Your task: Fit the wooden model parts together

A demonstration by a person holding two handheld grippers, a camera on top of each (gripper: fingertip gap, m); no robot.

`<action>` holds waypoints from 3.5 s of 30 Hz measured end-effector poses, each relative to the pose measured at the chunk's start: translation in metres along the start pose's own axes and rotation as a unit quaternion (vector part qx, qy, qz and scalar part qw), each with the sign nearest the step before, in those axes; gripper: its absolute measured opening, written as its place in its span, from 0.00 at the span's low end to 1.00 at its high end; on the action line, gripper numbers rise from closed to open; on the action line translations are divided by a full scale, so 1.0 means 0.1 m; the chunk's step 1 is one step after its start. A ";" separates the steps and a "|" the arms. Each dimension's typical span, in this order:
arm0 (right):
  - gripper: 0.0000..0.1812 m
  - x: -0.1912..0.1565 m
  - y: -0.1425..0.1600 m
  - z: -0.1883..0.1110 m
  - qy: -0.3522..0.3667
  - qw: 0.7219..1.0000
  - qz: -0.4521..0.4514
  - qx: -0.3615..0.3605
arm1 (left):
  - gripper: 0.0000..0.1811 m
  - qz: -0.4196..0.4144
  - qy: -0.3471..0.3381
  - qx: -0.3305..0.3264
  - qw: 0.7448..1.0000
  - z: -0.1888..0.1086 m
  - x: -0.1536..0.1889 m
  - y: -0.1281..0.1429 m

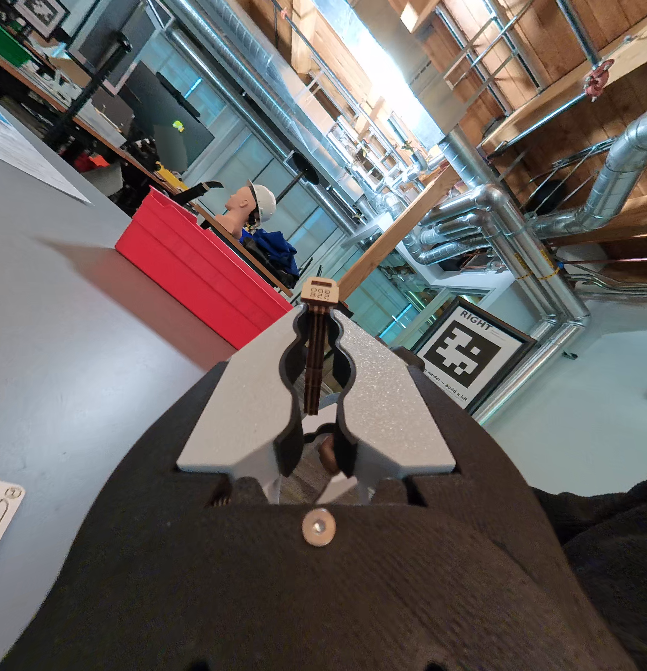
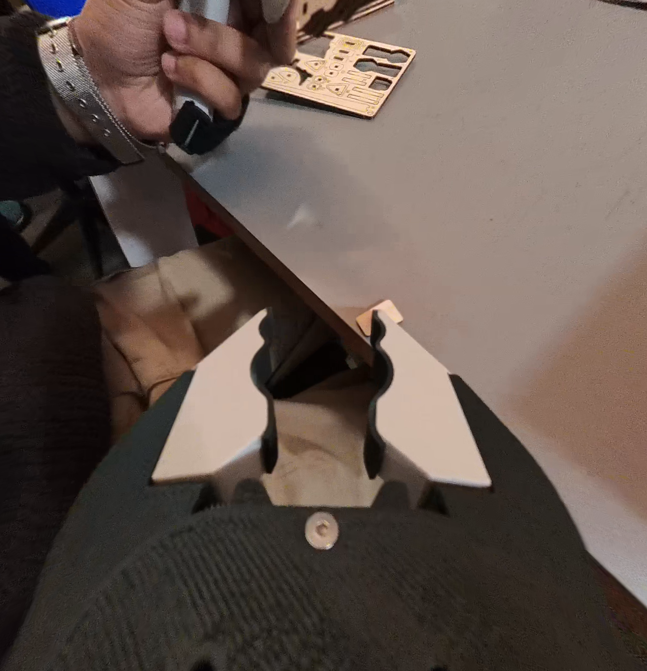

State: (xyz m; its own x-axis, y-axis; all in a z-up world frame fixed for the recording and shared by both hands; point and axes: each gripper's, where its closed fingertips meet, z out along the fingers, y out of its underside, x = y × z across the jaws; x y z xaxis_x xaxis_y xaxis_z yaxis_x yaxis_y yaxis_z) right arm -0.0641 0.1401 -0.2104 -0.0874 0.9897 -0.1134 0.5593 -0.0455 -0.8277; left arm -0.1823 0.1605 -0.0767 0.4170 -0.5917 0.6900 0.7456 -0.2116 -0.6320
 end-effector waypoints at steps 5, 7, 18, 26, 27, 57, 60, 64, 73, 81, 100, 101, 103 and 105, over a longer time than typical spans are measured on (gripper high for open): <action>0.32 -0.03 0.02 0.02 0.023 0.999 -0.034 -0.003 | 0.03 -0.017 0.013 -0.008 1.000 0.09 -0.02 0.04; 0.33 -0.03 0.04 0.04 0.037 0.997 -0.063 -0.011 | 0.03 -0.019 0.014 -0.009 1.000 0.10 -0.02 0.04; 0.25 0.08 -0.03 -0.09 0.115 0.982 -0.147 -0.021 | 0.03 -0.017 0.003 0.000 1.000 0.04 -0.04 0.00; 0.06 0.15 0.07 0.02 0.181 0.943 -0.265 -0.090 | 0.03 -0.019 0.006 -0.005 1.000 0.04 -0.02 0.04; 0.06 0.12 0.07 0.02 0.175 0.945 -0.262 -0.088 | 0.03 -0.018 0.006 -0.005 1.000 0.04 -0.02 0.04; 0.24 0.67 -0.13 -0.14 0.060 0.996 0.058 0.002 | 0.03 -0.070 0.028 -0.042 0.996 0.11 0.00 0.26; 0.22 0.68 -0.05 0.02 0.053 0.997 0.015 -0.048 | 0.03 -0.086 0.026 -0.043 0.995 0.11 -0.02 0.28; 0.08 0.74 -0.05 0.08 0.049 0.997 0.020 -0.047 | 0.03 -0.106 0.029 -0.045 0.993 0.12 -0.04 0.31; 0.07 0.60 -0.62 -0.17 -0.004 0.988 0.094 0.123 | 0.03 -0.110 0.042 -0.085 0.989 0.18 0.03 0.50; 0.07 0.26 -1.17 -0.45 -0.191 0.884 0.297 0.306 | 0.03 -0.091 0.047 -0.128 0.987 0.27 0.13 0.75; 0.07 0.11 -1.11 -0.37 -0.249 0.862 0.339 0.283 | 0.03 -0.037 0.043 -0.158 0.986 0.29 0.22 0.85; 0.07 0.11 -1.11 -0.36 -0.251 0.861 0.340 0.283 | 0.03 -0.034 0.042 -0.160 0.986 0.29 0.22 0.86; 0.07 0.10 -1.11 -0.37 -0.257 0.858 0.344 0.282 | 0.03 -0.032 0.043 -0.161 0.986 0.29 0.22 0.86; 0.07 0.10 -1.09 -0.37 -0.264 0.854 0.349 0.280 | 0.03 -0.038 0.045 -0.159 0.986 0.29 0.22 0.86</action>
State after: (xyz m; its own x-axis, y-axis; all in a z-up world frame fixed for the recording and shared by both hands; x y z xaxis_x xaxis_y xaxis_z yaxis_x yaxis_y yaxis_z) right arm -0.0961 0.1603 -0.1008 -0.3359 0.5021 -0.7969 0.1569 -0.8044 -0.5730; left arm -0.0936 0.1517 -0.1052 0.3078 -0.6282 0.7146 0.5661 -0.4828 -0.6682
